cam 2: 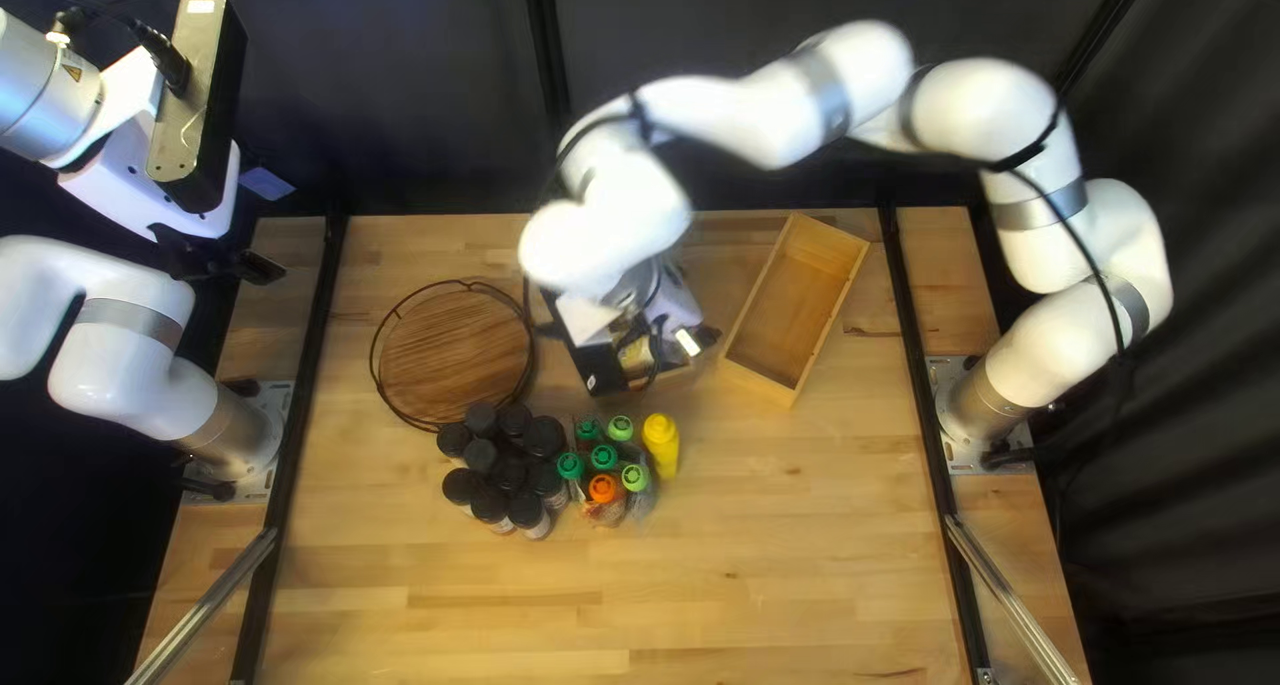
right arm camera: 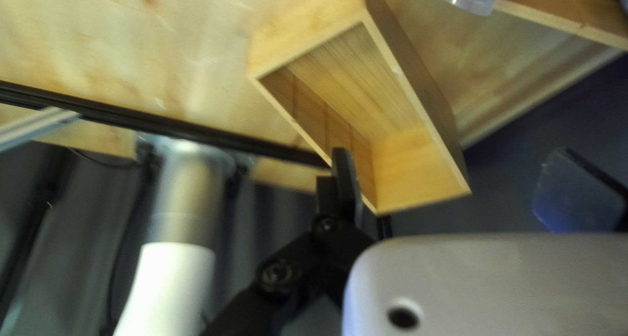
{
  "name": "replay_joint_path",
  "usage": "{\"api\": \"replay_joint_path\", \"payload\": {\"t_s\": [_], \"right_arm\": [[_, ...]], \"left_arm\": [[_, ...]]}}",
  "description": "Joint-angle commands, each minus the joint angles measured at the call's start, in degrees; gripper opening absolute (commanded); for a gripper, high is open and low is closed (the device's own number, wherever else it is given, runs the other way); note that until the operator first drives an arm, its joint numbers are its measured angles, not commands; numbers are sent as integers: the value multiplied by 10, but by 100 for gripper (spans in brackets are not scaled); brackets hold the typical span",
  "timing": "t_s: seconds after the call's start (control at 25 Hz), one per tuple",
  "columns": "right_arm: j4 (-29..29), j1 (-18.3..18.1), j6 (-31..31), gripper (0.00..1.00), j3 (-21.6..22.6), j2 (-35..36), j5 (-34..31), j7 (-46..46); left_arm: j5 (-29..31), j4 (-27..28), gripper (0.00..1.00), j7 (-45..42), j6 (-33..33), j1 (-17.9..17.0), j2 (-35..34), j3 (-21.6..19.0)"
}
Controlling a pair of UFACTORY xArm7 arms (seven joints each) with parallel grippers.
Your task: Separate condiments, baby food and spices and place it in 3 different racks/containers
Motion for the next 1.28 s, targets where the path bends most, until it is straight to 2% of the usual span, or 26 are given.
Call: {"api": "replay_joint_path", "payload": {"t_s": [0.04,0.16,0.28,0.52,0.64,0.76,0.88,1.28], "right_arm": [[-101,-92,-114,100,107,-44,16,57],[-151,-111,-179,100,129,-56,5,101],[-192,-116,-233,100,132,-57,-19,130],[-230,-105,-300,100,101,-39,-80,162],[-244,-87,-334,100,73,-17,-117,190],[-250,-66,-352,100,46,5,-144,216],[-257,-59,-363,100,33,12,-159,230],[-261,-29,-395,100,-19,4,-178,240]], "left_arm": [[0,0,100,0,0,0,0,0],[0,0,100,0,0,0,0,0],[0,0,100,0,0,0,0,0],[0,0,100,0,0,0,0,0],[0,0,100,0,0,0,0,0],[0,0,100,0,0,0,0,0],[0,0,100,0,0,0,0,0],[0,0,100,0,0,0,0,0]]}}
